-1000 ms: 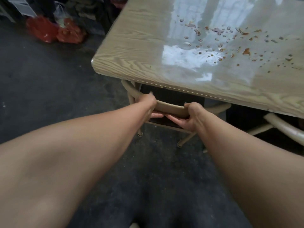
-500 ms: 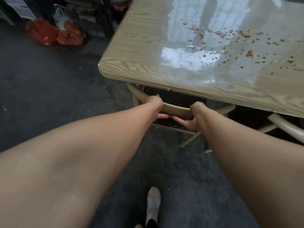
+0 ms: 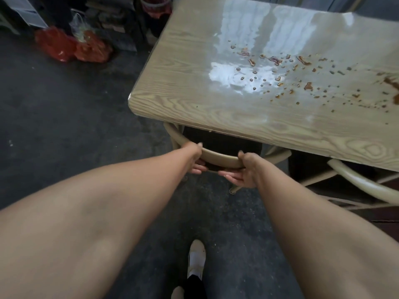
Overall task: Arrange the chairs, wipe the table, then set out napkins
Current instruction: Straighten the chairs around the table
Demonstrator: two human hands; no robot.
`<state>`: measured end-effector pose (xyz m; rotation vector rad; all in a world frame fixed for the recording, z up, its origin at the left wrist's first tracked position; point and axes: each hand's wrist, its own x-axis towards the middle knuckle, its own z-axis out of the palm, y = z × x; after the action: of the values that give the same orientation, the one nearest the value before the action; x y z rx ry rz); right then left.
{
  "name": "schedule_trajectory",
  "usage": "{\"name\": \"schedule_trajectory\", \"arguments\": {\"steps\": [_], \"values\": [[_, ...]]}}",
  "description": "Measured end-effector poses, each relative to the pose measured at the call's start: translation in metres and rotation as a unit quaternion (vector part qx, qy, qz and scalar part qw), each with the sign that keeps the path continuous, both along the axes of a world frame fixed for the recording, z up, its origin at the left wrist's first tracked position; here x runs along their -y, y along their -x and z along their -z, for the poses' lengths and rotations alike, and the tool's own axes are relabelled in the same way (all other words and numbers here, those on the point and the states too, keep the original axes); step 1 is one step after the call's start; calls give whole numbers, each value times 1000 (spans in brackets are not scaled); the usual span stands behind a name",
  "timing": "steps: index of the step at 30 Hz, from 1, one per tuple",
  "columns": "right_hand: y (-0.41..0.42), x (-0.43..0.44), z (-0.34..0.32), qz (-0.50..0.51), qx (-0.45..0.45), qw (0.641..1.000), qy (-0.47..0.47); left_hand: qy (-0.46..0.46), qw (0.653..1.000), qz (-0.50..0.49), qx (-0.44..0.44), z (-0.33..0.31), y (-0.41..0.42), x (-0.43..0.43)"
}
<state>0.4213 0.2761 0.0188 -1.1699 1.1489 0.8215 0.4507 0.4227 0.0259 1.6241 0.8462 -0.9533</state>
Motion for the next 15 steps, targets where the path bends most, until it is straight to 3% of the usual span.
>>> {"name": "schedule_trajectory", "arguments": {"steps": [5, 8, 11, 15], "values": [[4, -10, -22, -60, -18, 997, 41, 8, 1000, 3, 0, -16, 0, -6], [-5, -34, -29, 8, -6, 1000, -8, 22, 999, -23, 7, -21, -3, -10], [-19, -51, -26, 38, 12, 999, 26, 34, 996, -79, 13, -19, -15, -16], [-25, -57, -32, 54, -12, 997, 51, 34, 999, -20, -23, -16, -25, -35]]}}
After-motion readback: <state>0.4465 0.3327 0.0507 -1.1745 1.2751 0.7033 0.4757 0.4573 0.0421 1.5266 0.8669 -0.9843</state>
